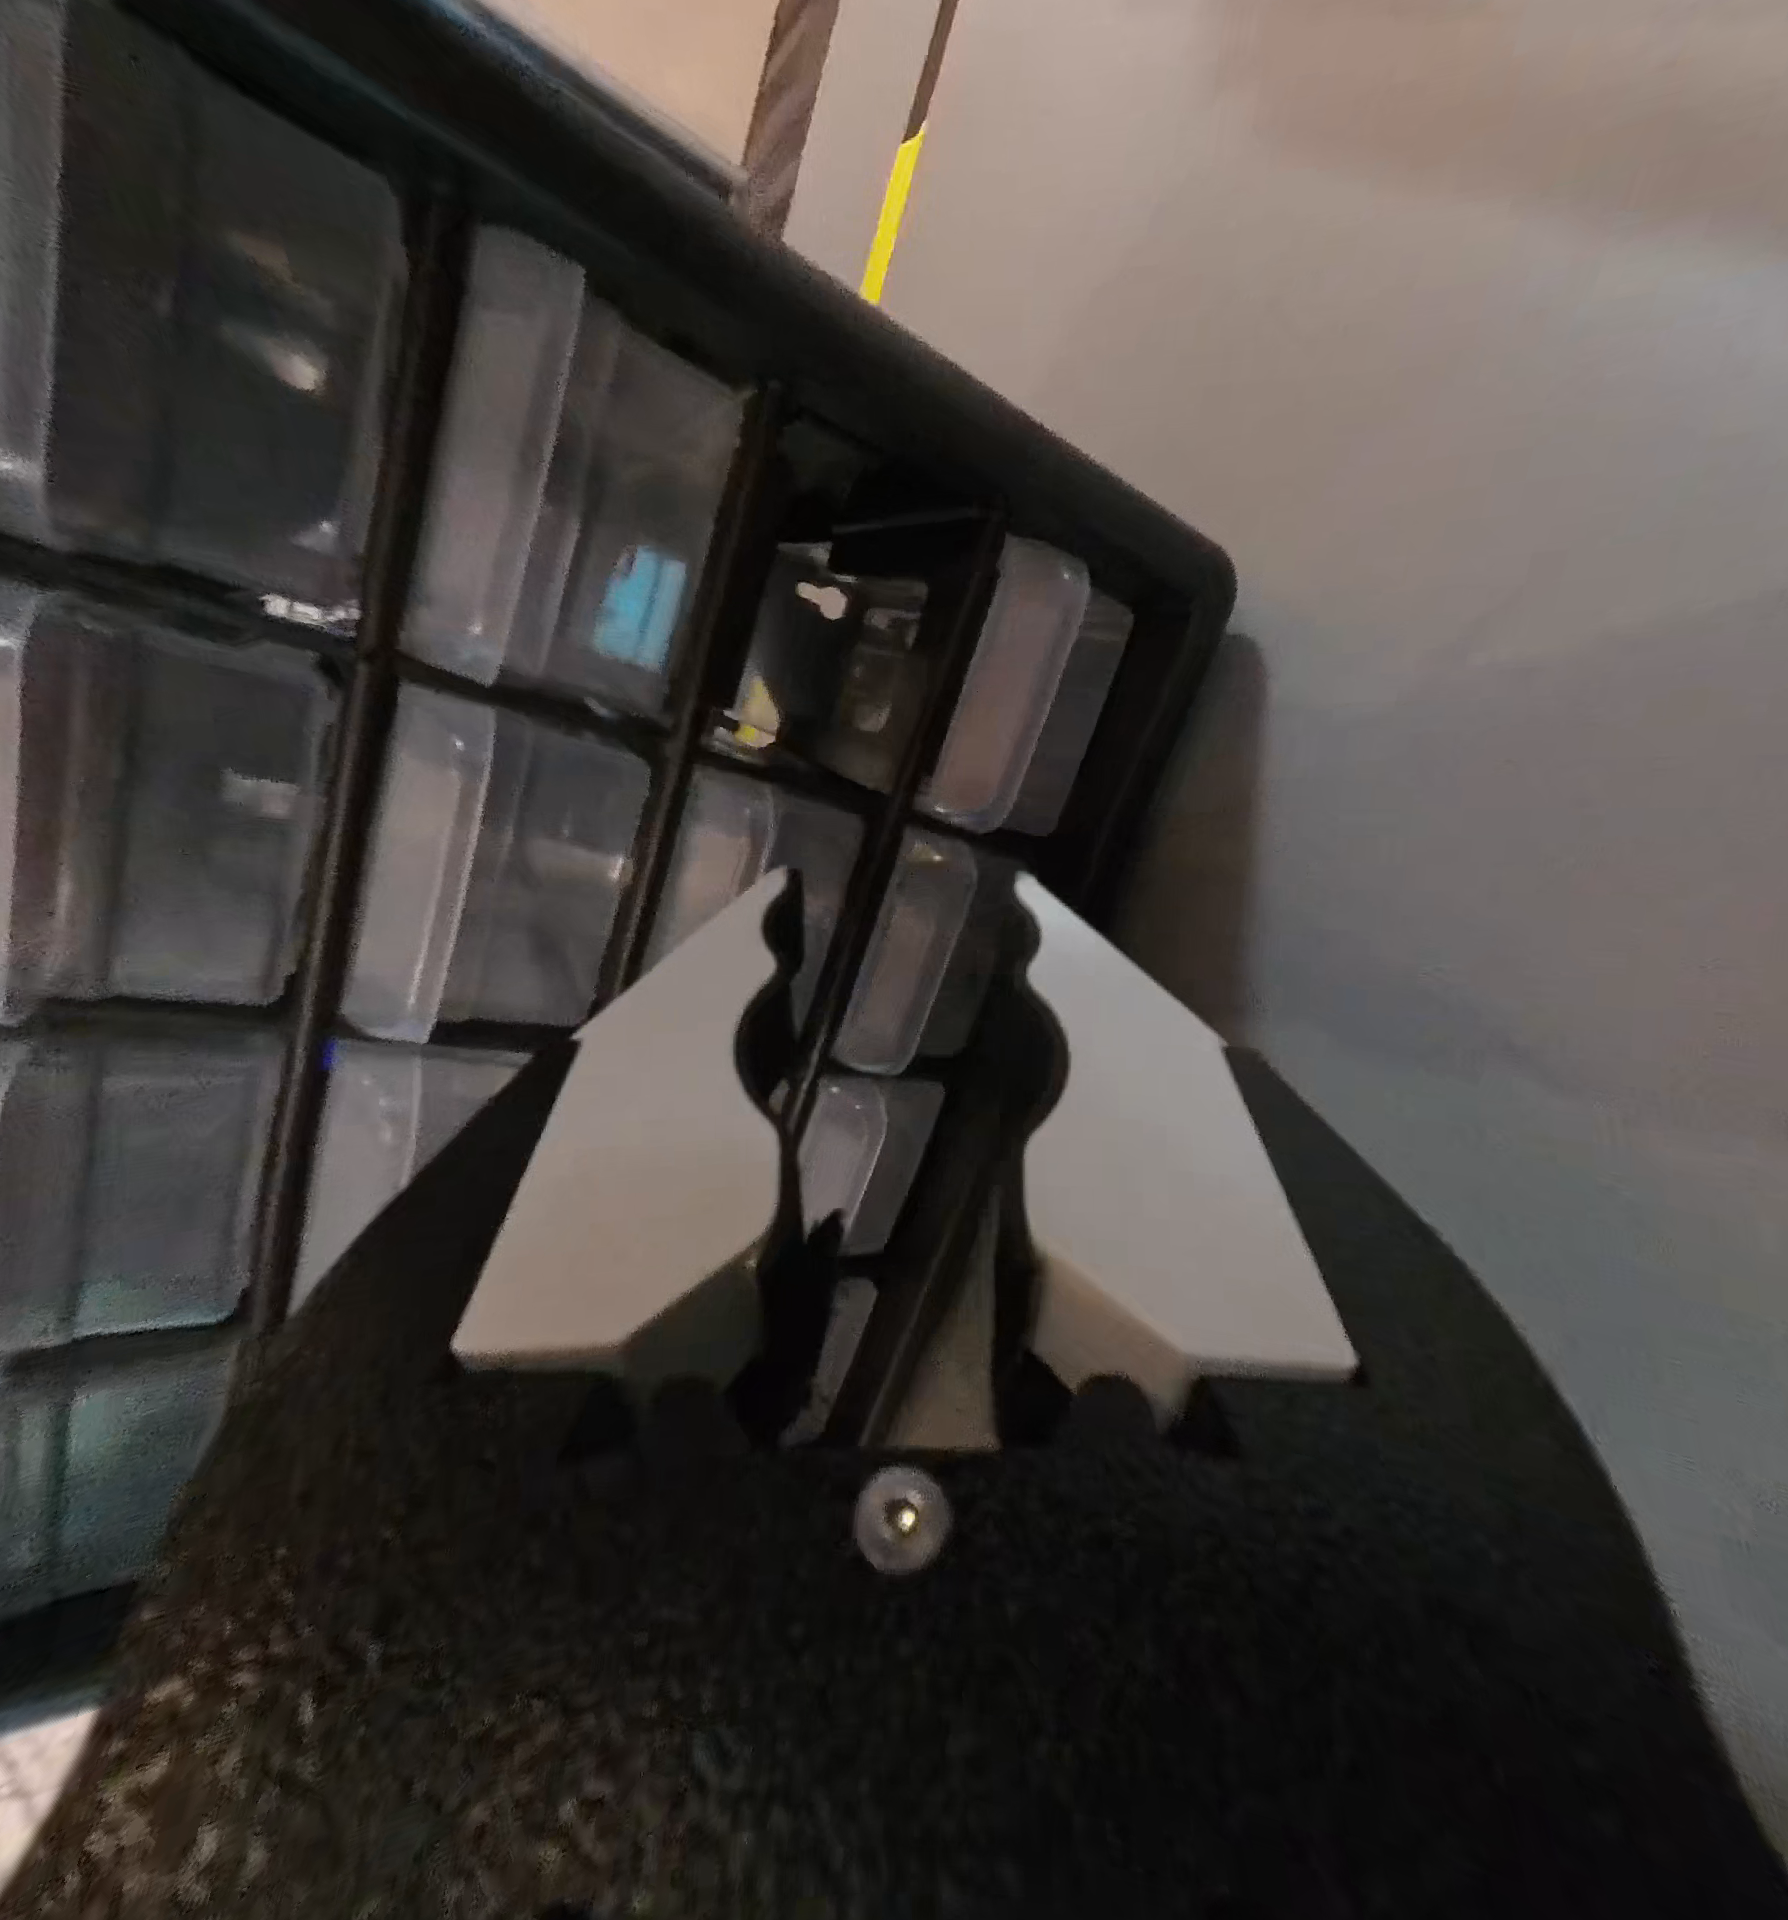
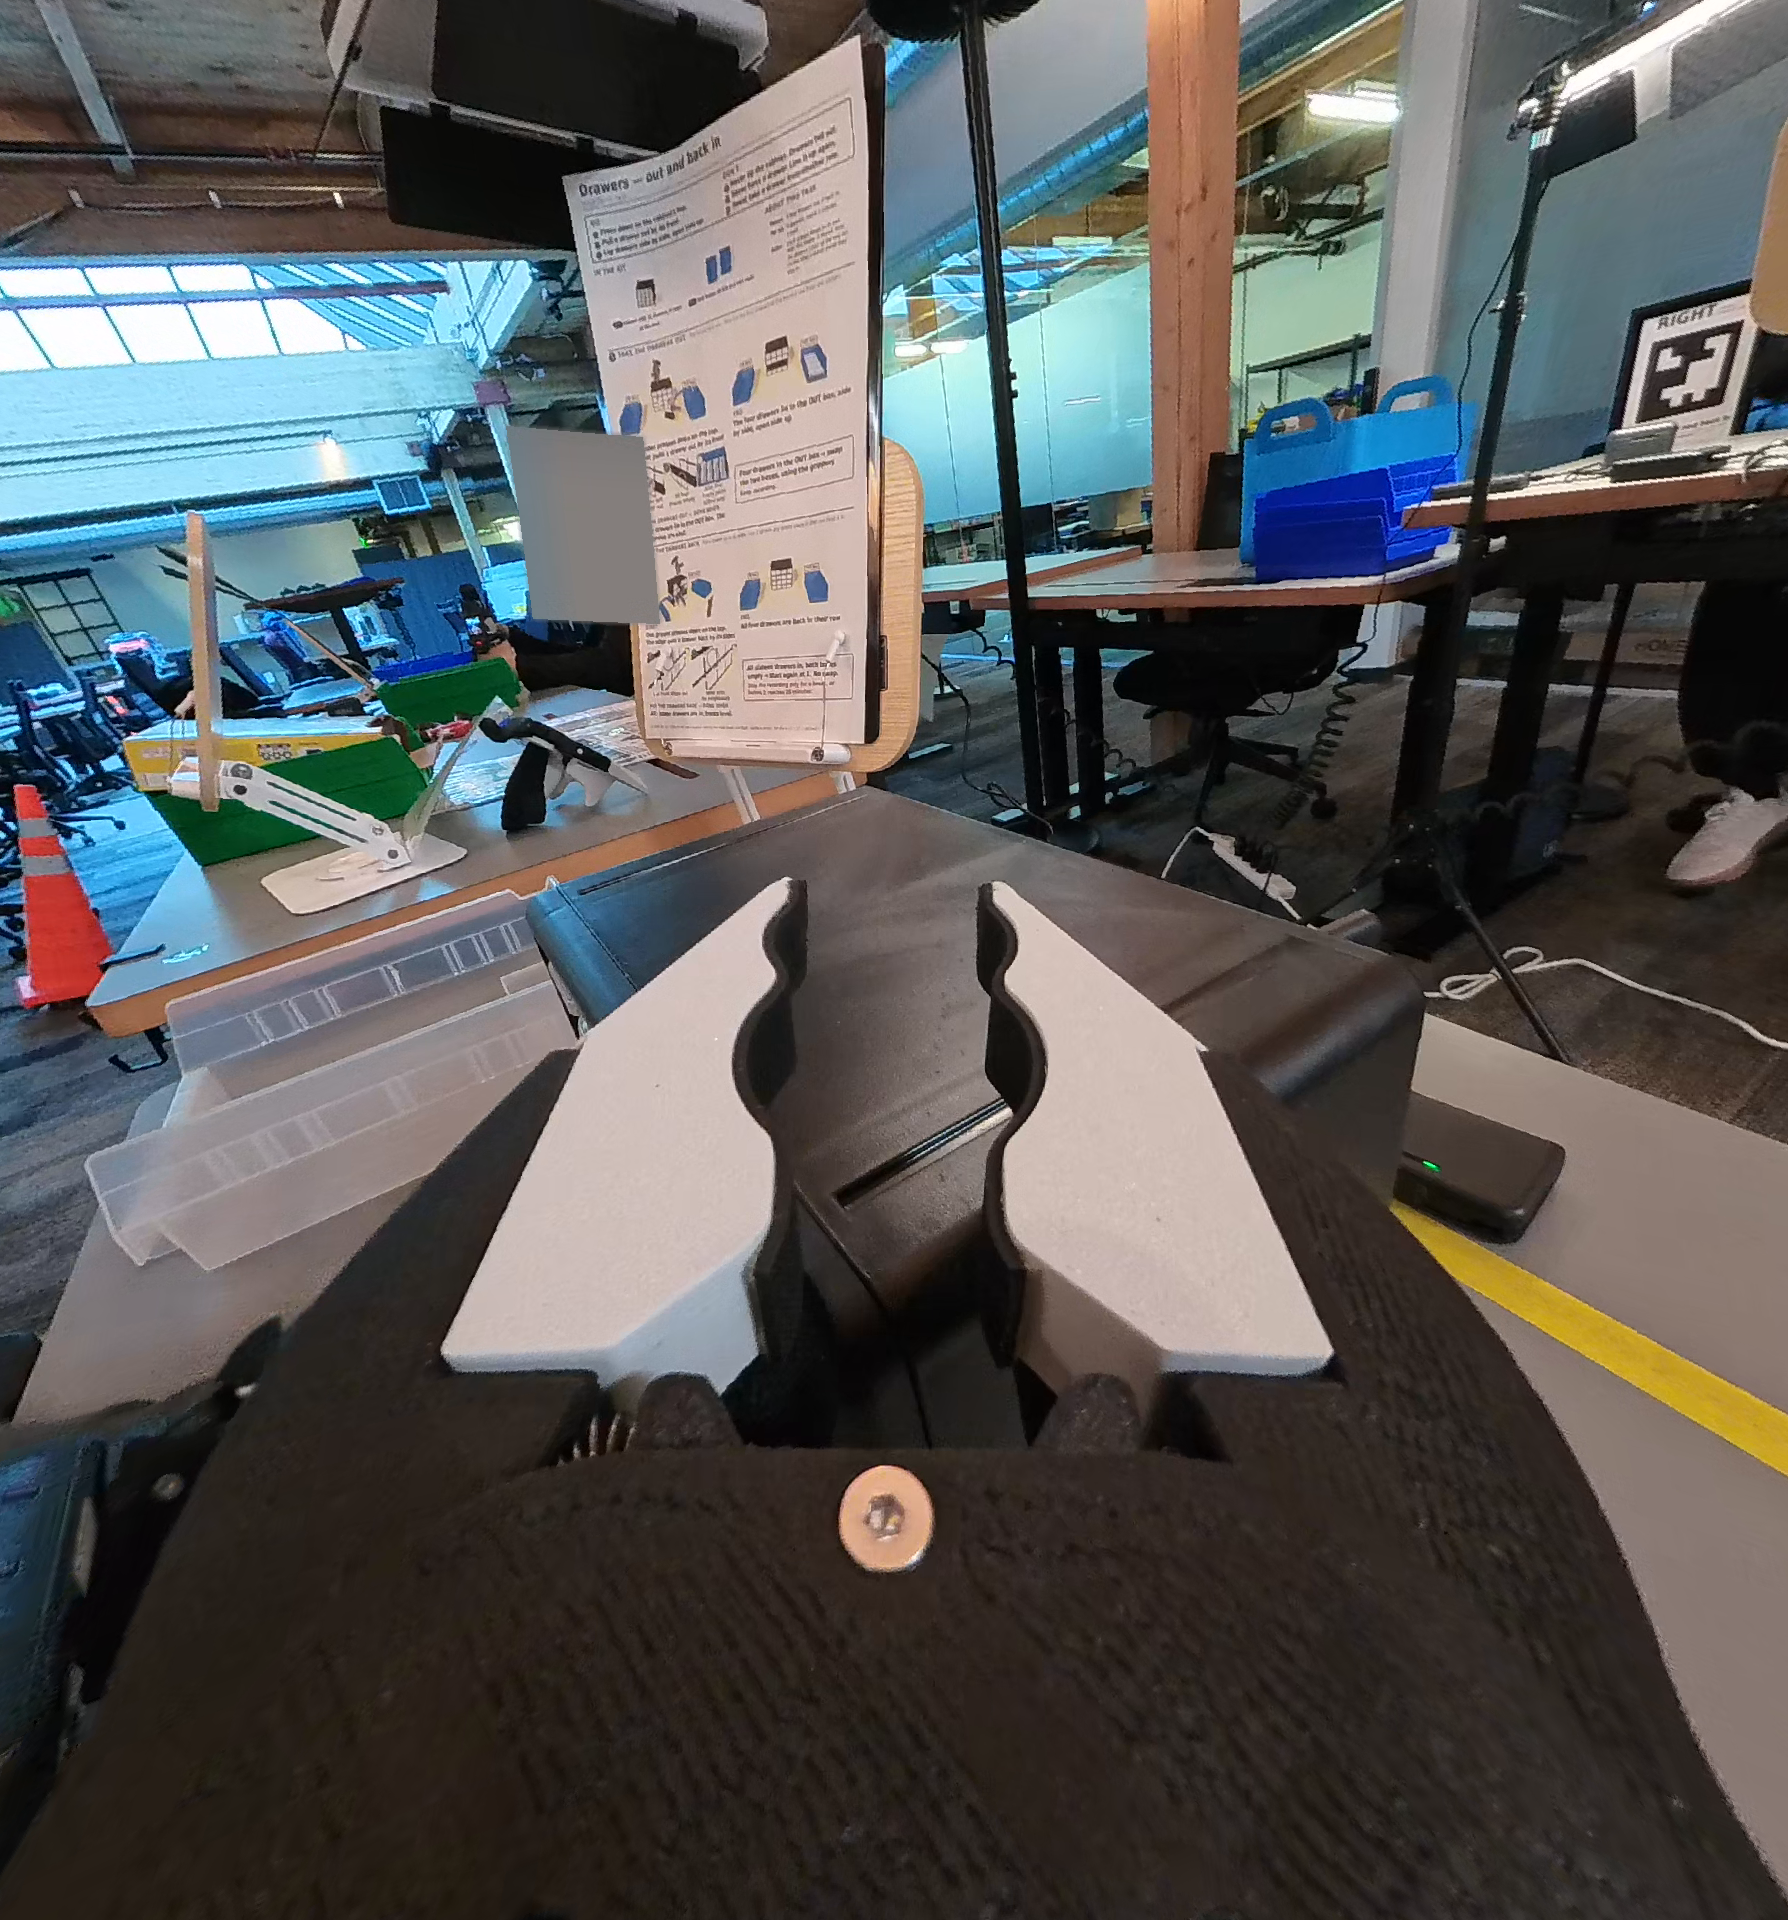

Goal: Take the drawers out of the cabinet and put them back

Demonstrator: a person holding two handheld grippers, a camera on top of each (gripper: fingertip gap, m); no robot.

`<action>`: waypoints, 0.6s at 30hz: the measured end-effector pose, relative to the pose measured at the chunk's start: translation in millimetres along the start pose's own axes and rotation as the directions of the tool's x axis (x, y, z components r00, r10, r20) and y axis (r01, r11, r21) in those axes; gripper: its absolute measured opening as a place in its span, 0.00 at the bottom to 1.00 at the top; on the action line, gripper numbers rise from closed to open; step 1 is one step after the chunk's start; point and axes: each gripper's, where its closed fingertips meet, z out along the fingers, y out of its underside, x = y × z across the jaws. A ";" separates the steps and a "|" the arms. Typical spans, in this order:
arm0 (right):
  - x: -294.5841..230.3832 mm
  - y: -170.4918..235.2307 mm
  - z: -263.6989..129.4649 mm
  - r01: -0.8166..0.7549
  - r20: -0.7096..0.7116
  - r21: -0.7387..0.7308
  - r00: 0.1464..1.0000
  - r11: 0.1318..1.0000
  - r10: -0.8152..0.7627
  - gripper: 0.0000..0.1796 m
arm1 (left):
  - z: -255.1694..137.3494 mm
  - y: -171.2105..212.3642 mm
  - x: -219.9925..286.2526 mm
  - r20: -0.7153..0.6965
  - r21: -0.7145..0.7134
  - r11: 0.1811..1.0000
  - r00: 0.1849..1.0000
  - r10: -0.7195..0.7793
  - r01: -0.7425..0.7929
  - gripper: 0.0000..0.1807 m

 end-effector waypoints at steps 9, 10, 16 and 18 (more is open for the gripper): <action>-0.1 1.1 -1.2 -0.009 0.011 -0.004 1.000 1.000 0.009 0.18 | -107.7 16.6 -51.6 -0.023 0.137 0.960 0.970 -0.242 0.243 0.29; -0.1 1.0 -1.4 -0.012 0.013 -0.002 1.000 1.000 0.012 0.18 | -126.4 24.9 -70.9 -0.015 0.176 0.952 0.968 -0.252 0.250 0.30; 0.5 0.8 -1.8 -0.019 0.014 0.003 1.000 1.000 0.019 0.18 | -192.7 155.1 -195.4 0.083 0.088 0.932 0.929 -0.360 0.353 0.32; 0.6 0.7 -1.6 -0.019 0.013 0.003 1.000 1.000 0.019 0.18 | -180.4 221.3 -184.9 -0.008 -0.082 0.982 0.985 -0.171 0.170 0.29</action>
